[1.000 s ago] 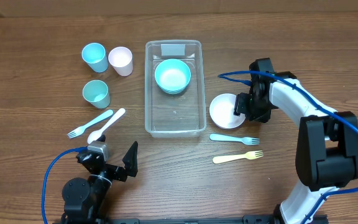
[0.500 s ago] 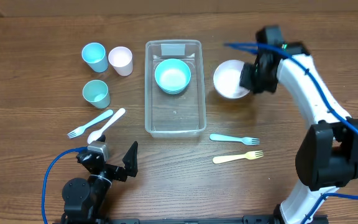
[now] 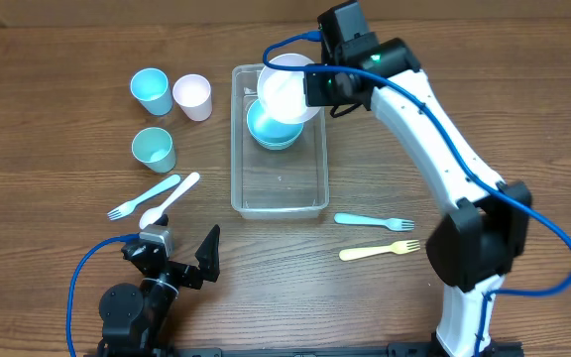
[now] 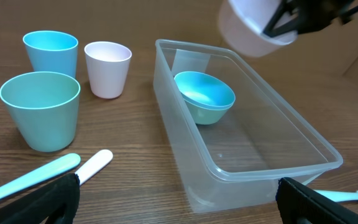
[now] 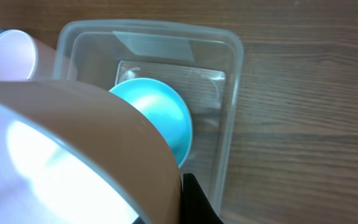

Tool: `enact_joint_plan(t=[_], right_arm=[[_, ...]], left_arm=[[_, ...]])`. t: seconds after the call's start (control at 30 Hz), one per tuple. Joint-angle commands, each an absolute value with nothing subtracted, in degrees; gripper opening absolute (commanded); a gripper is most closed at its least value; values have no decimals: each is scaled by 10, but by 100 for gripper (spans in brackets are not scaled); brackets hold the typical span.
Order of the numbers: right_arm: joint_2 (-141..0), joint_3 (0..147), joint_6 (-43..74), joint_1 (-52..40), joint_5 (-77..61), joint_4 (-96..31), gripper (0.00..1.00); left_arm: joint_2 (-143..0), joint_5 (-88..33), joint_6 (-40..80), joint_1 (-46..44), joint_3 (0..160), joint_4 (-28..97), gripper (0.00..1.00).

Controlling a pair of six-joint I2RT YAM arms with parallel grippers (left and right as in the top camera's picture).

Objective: Pack container
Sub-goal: 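Stack the pink bowl onto the bowls in the container, then lower the right gripper over the blue fork and close on it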

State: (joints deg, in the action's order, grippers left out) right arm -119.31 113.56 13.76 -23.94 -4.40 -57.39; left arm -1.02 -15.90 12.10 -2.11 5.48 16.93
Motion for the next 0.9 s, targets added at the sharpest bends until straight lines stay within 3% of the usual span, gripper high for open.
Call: enact_joint_plan(t=[0.0, 0.43, 0.47, 0.5, 0.53, 0.8, 0.87], right_arm=[[-1221, 1137, 133, -245, -67, -540, 4], [-1290, 1136, 133, -254, -78, -500, 5], [-1290, 1136, 133, -254, -79, -502, 35], [-1290, 1136, 133, -254, -81, -506, 56], [-1289, 1138, 133, -254, -88, -513, 71], [-1140, 1197, 135, -226, -87, -654, 71], [-1084, 1197, 156, -208, -79, -708, 82]], left_arm=[[-6, -165, 129, -19, 53, 168, 100], [-6, -165, 129, -19, 53, 168, 100], [-6, -165, 129, -19, 53, 168, 100], [-6, -165, 129, -19, 53, 168, 100], [-6, -165, 129, -19, 53, 168, 100], [-6, -165, 129, -19, 53, 168, 100], [-6, -165, 129, -19, 53, 168, 100]])
